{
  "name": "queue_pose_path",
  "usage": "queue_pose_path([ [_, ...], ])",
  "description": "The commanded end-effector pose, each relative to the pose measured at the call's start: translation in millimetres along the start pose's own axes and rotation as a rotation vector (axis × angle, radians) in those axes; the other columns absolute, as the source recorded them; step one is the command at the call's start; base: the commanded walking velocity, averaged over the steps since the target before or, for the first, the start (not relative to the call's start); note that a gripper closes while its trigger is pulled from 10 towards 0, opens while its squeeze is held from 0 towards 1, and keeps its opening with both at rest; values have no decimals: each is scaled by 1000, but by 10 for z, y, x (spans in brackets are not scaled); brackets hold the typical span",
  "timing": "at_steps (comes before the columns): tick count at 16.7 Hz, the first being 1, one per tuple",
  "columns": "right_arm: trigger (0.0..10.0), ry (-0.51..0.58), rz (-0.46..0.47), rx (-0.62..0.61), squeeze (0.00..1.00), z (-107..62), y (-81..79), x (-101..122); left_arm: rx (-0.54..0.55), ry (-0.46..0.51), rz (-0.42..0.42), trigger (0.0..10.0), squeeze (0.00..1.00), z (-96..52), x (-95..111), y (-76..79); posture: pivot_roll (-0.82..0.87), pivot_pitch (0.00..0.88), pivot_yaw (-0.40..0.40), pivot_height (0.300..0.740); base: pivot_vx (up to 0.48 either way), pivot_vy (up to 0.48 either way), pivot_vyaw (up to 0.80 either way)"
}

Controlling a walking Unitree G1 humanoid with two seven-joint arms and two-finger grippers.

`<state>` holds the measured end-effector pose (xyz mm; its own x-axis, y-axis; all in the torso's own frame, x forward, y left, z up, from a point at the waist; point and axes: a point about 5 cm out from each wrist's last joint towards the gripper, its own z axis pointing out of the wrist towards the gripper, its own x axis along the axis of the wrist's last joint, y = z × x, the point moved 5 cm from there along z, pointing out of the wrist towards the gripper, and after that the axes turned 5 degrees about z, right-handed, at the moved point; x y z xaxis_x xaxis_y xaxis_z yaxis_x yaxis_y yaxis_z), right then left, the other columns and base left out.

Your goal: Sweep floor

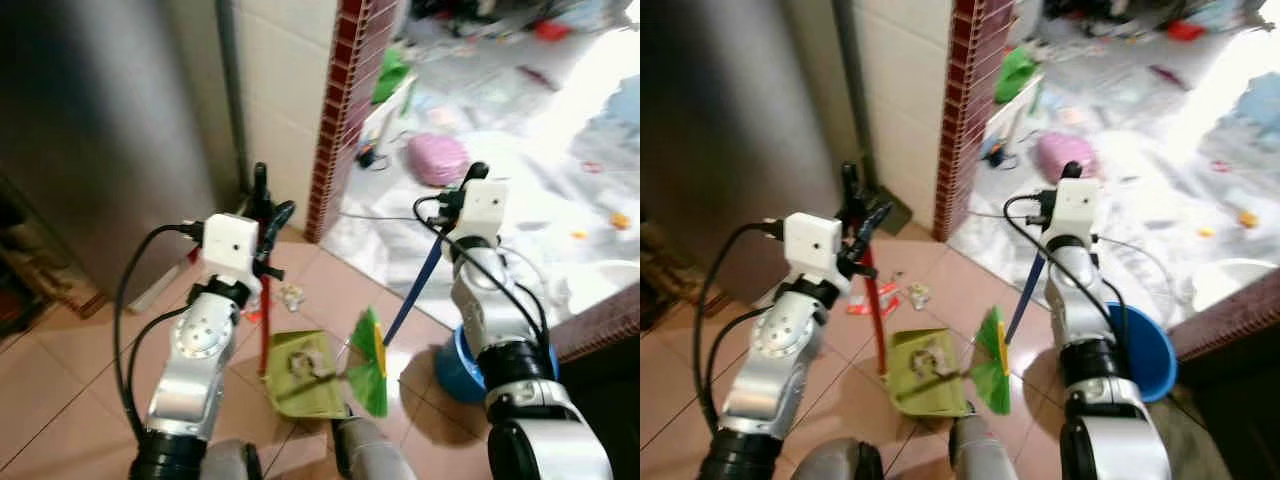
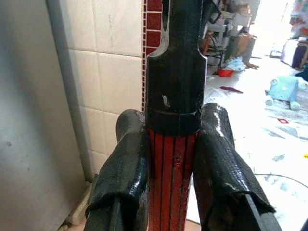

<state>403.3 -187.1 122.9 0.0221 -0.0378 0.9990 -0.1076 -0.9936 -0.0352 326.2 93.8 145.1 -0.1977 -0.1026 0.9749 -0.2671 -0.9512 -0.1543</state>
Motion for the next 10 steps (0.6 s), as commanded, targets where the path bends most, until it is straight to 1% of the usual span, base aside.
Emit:
queue_pose_path([
  [1, 10000, -2, -38, -22, 0, 6, 78, -9, -16, 61, -6, 10000, 0, 35, 177, 59, -2, 133, -58, 740, 0, 330, 0],
  [8, 10000, -16, -51, -41, 0, -1, 111, -61, -21, 59, -7, 10000, 0, 48, 182, 59, -3, 130, -56, 740, 0, 331, 0],
  [10, 10000, -29, -53, -51, 0, -13, 119, -106, -20, 59, -6, 10000, 0, 54, 190, 47, -3, 129, -54, 740, 0, 337, -728],
])
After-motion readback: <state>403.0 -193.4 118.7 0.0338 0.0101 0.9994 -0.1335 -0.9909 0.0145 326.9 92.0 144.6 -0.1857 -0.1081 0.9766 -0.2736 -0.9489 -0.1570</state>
